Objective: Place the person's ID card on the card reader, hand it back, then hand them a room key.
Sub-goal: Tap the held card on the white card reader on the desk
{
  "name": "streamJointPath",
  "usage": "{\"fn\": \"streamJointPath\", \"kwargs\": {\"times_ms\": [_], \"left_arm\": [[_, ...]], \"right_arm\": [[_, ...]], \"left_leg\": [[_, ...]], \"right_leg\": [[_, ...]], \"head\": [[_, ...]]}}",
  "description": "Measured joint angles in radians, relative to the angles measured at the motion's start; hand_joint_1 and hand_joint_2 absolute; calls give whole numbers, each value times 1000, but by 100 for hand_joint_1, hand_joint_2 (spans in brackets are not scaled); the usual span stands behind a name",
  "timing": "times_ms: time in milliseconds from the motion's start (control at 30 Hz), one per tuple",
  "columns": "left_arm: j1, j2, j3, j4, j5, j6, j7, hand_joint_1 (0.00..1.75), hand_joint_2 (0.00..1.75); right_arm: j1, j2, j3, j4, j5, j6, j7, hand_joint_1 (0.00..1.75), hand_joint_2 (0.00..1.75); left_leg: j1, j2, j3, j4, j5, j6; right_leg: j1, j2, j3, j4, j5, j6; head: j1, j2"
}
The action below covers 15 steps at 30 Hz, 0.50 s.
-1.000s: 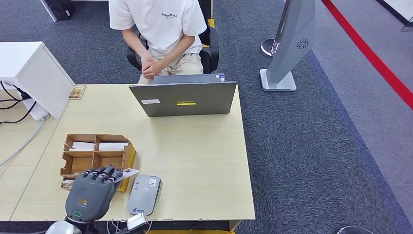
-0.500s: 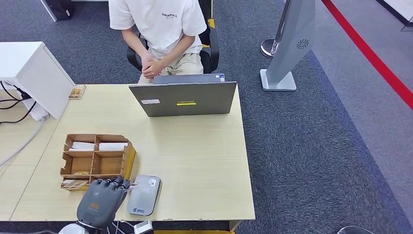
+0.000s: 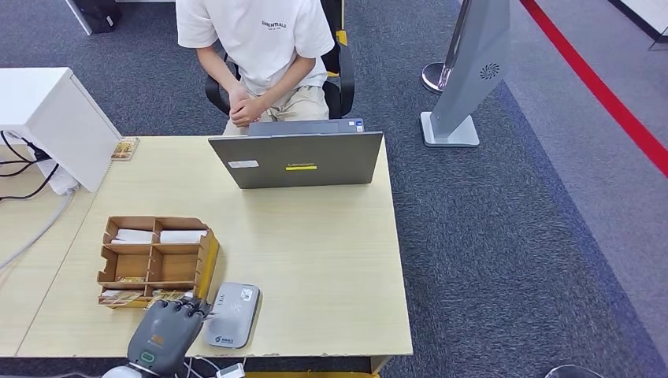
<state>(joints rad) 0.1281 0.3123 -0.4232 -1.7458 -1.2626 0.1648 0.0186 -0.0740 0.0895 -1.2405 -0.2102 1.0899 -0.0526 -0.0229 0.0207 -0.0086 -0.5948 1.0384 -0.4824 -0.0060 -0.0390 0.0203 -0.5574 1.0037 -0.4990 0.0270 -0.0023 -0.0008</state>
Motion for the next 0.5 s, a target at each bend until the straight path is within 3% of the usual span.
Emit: {"fn": "streamJointPath", "kwargs": {"times_ms": [500], "left_arm": [[2, 9, -9, 18, 13, -13, 22, 175, 175]], "right_arm": [[0, 2, 0, 0, 9, 1, -1, 0, 175]], "left_leg": [[0, 0, 0, 0, 0, 0]], "right_leg": [[0, 0, 0, 0, 0, 0]], "head": [[0, 0]]}}
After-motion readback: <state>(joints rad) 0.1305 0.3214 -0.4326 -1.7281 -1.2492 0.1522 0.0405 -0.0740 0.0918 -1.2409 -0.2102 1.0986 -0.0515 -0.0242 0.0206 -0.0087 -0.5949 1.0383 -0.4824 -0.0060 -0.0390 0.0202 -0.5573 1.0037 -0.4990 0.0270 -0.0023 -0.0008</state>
